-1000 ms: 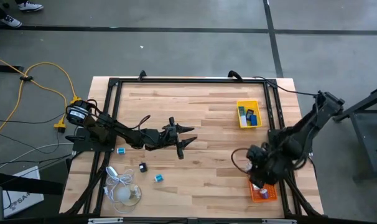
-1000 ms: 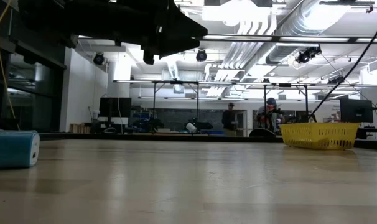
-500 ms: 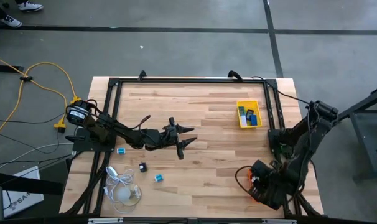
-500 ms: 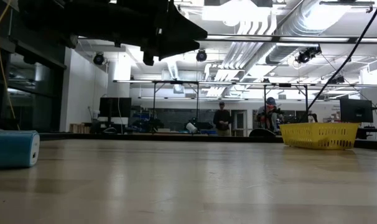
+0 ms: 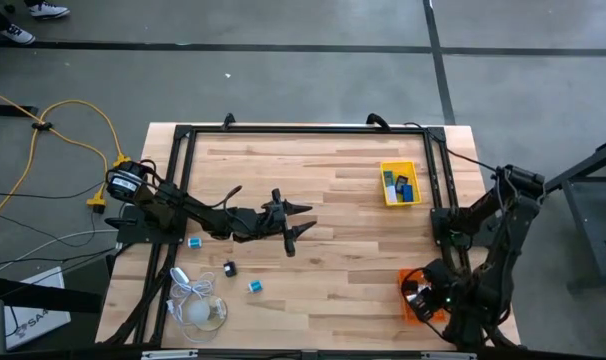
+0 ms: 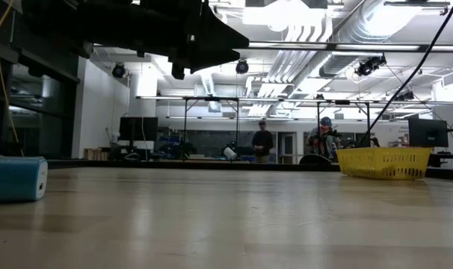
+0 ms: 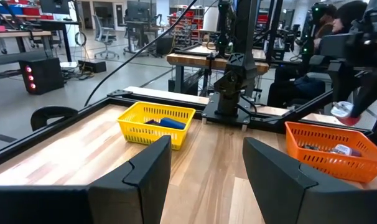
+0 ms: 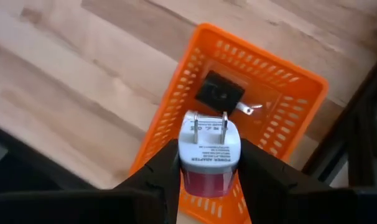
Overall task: Pick & Place Office items
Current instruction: Put the pink charger adapter into the orange bin
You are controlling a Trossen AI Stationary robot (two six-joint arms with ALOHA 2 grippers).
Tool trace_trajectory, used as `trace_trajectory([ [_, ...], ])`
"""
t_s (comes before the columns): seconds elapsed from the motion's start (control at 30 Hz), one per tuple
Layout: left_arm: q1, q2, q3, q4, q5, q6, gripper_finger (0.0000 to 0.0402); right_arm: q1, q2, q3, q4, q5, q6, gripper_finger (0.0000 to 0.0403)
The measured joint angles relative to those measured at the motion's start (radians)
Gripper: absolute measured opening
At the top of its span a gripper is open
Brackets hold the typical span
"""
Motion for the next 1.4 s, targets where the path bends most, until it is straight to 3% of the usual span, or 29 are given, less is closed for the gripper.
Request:
trace_trajectory([
  [0.3, 0.000, 0.000, 0.000, 0.000, 0.000, 0.000, 0.0194, 0.003, 0.074, 0.000, -0.011, -0.008, 0.062, 0.0121],
  [0.53, -0.008, 0.000, 0.000, -0.001, 0.000, 0.000, 0.0194, 0.003, 0.124, -0.080, 0.030, -0.134, 0.117, 0.0121],
  [1.07, -0.013, 0.000, 0.000, -0.001, 0.000, 0.000, 0.0194, 0.000, 0.123, -0.213, 0.234, -0.126, 0.118, 0.0122],
  [1.4, -0.013, 0.000, 0.000, -0.001, 0.000, 0.000, 0.0194, 0.000, 0.123, -0.213, 0.233, -0.138, 0.116, 0.0186],
])
